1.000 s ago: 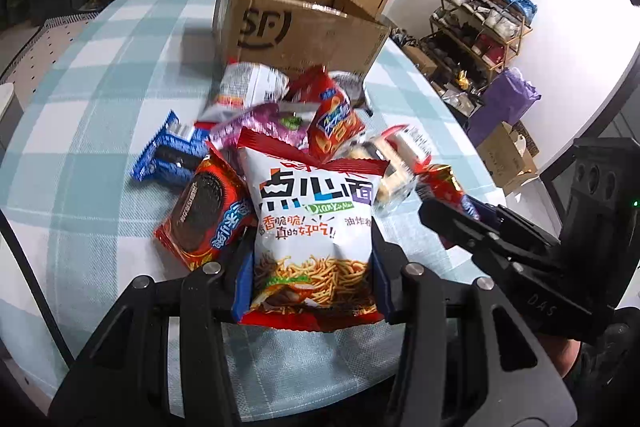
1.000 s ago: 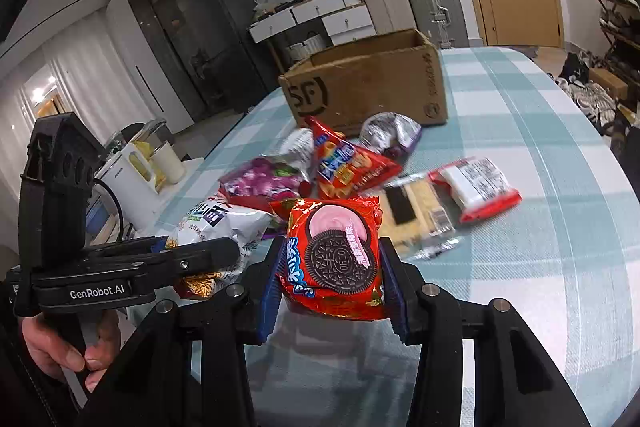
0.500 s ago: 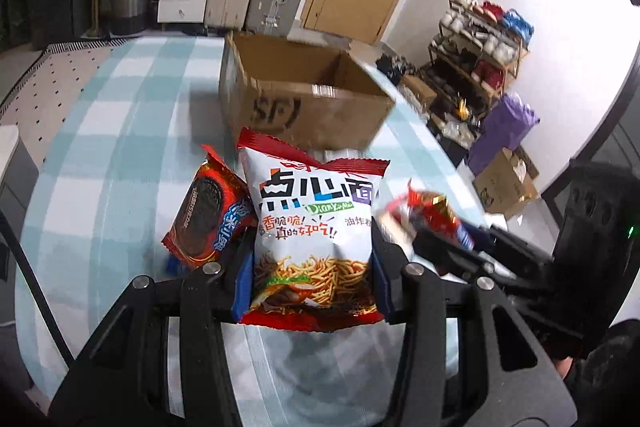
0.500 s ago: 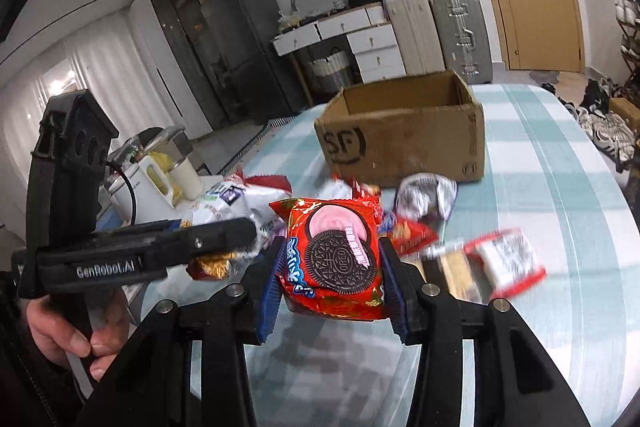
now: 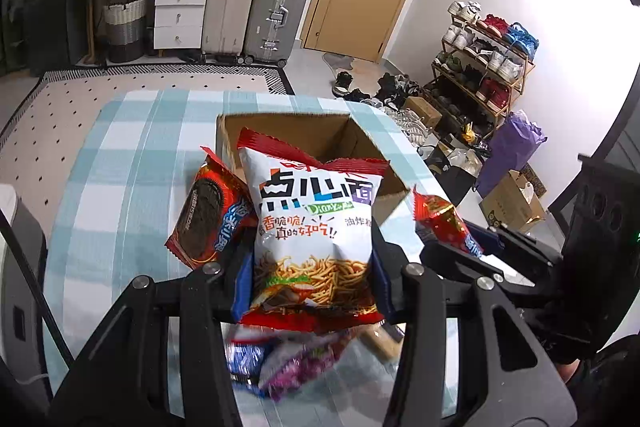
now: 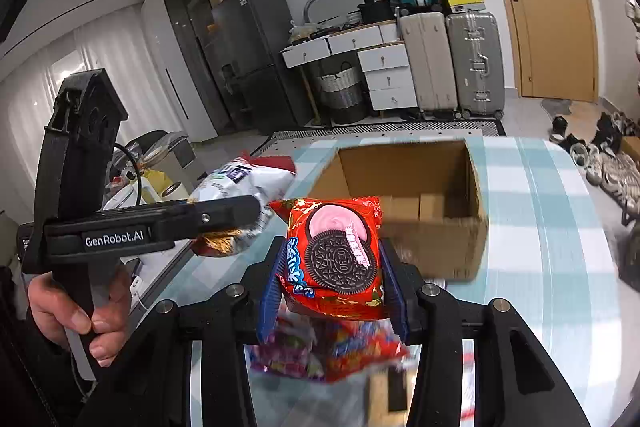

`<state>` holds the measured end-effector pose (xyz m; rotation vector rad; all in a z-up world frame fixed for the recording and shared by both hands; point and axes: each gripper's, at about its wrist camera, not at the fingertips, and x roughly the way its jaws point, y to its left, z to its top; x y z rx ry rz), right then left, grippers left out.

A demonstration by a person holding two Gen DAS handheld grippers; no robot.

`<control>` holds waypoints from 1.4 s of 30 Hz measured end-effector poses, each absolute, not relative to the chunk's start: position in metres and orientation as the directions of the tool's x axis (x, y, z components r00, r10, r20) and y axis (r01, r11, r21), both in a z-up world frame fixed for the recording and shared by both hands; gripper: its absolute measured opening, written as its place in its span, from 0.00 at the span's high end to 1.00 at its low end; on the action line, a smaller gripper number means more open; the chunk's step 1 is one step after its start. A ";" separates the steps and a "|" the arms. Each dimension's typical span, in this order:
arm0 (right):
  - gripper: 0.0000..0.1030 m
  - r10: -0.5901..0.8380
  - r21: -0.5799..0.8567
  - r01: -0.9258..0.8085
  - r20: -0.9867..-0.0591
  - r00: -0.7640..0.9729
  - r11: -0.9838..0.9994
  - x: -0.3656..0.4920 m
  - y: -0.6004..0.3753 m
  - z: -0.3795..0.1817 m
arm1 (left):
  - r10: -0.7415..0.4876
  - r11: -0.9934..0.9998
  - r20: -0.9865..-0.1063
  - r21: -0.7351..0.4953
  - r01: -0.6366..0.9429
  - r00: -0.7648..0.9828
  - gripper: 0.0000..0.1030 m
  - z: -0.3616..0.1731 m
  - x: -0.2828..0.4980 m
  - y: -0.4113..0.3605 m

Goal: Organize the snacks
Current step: 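Carry both packs over the cardboard box and open both tools to drop them, then withdraw both tools from the box back toward the snack pile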

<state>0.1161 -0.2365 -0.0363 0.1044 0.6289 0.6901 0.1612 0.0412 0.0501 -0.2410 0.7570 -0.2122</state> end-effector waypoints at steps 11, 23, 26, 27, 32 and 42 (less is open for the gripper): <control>0.57 0.607 0.265 -0.565 -0.536 0.587 0.781 0.193 -0.218 -0.009 | -0.271 0.955 -0.706 -0.285 0.089 0.654 0.57 0.052 0.254 0.040; 0.57 0.572 0.283 -0.522 -0.602 0.557 0.805 0.267 -0.213 -0.036 | -0.277 0.957 -0.759 -0.274 0.097 0.589 0.57 0.008 0.315 0.033; 0.56 0.561 0.278 -0.513 -0.612 0.557 0.812 0.274 -0.213 -0.046 | -0.280 0.957 -0.764 -0.273 0.102 0.581 0.57 0.000 0.325 0.031; 0.56 0.557 0.275 -0.511 -0.614 0.559 0.815 0.276 -0.214 -0.049 | -0.287 0.955 -0.766 -0.279 0.104 0.575 0.57 -0.003 0.326 0.031; 0.34 0.536 0.266 -0.484 -0.602 0.591 0.833 0.279 -0.221 -0.055 | -0.255 0.964 -0.788 -0.249 0.089 0.561 0.45 -0.010 0.332 0.031; 0.33 0.522 0.231 -0.485 -0.569 0.635 0.843 0.260 -0.236 -0.039 | -0.237 0.969 -0.761 -0.234 0.085 0.604 0.44 0.004 0.304 0.037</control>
